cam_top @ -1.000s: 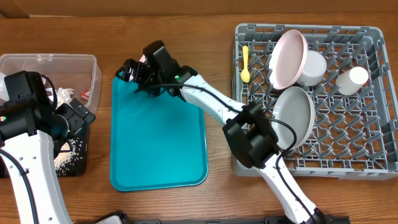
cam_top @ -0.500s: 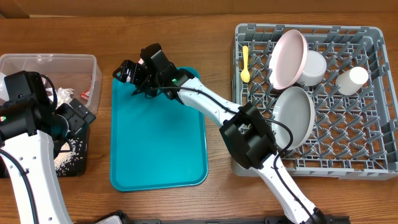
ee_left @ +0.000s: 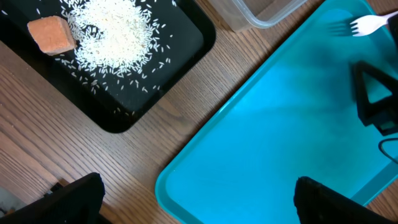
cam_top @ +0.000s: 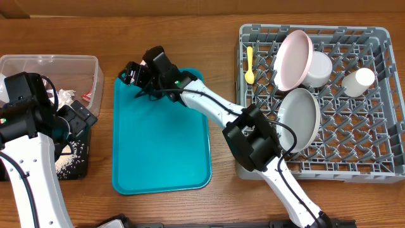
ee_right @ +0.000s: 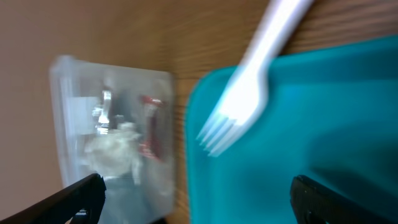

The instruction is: Sort waste into correct bins and load items into the dishwasher rack

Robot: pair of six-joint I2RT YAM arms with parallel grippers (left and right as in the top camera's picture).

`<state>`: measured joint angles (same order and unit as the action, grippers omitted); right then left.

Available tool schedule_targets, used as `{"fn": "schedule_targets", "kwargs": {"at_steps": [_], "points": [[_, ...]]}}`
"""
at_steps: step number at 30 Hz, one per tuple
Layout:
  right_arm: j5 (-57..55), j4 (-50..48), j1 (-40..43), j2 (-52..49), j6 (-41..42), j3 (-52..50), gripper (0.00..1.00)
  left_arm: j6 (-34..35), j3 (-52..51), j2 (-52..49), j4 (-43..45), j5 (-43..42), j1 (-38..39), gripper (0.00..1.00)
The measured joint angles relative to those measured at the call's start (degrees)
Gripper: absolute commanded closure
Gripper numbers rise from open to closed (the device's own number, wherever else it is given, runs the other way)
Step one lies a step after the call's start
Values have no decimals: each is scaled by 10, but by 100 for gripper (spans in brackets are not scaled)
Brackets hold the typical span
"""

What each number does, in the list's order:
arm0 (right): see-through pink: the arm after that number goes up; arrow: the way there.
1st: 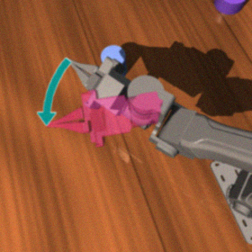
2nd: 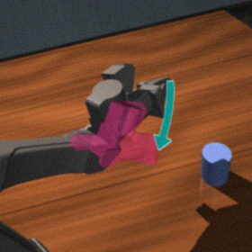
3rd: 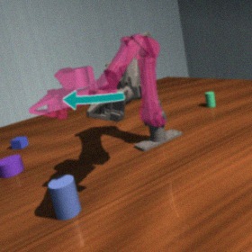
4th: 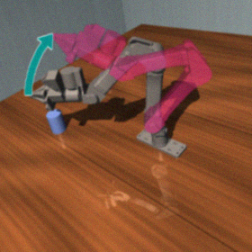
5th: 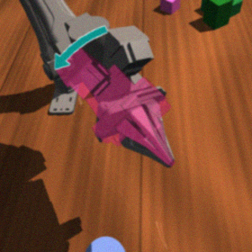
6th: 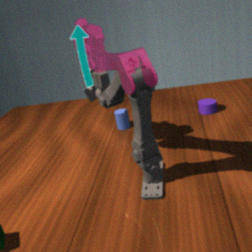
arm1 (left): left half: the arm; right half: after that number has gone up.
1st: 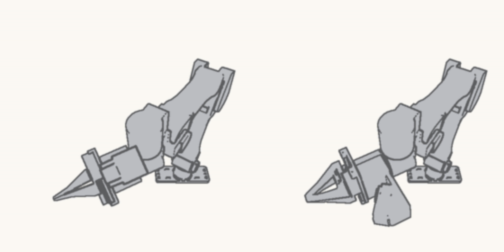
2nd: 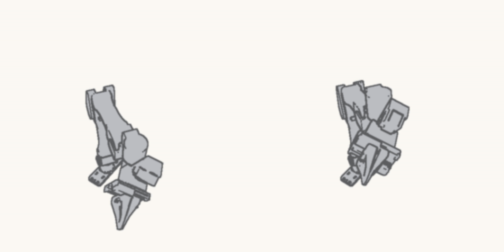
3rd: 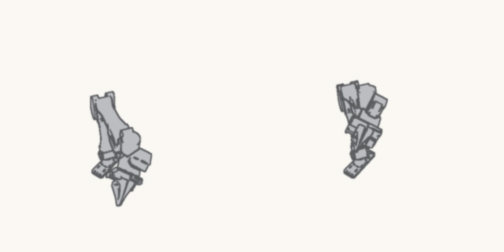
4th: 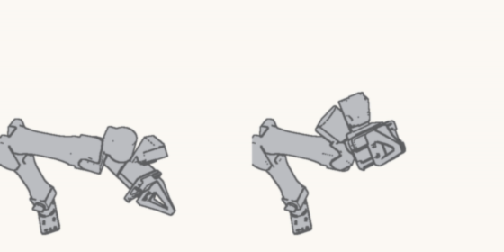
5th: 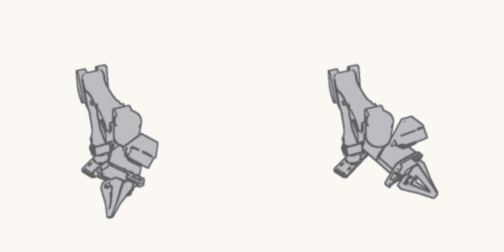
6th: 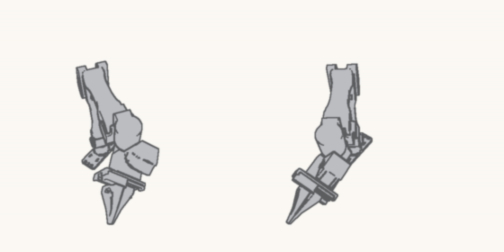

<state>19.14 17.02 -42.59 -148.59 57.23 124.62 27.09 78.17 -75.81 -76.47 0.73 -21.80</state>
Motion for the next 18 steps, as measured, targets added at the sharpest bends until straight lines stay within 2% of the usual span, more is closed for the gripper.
{"fn": "schedule_targets", "kwargs": {"at_steps": [3, 6, 13, 18], "points": [[5, 70, 21, -6, -21, 33, 9, 0, 0, 0, 0, 0, 0, 0], [13, 164, 56, -14, -53, 99, 10, 0, 0, 0, 0, 0, 0, 0], [-19, 395, 139, -16, -150, 308, 1, 0, 0, 0, 0, 0, 0, 0], [-47, 526, 182, -16, -185, 433, 0, 0, 0, 0, 0, 0, 0, 0]]}}
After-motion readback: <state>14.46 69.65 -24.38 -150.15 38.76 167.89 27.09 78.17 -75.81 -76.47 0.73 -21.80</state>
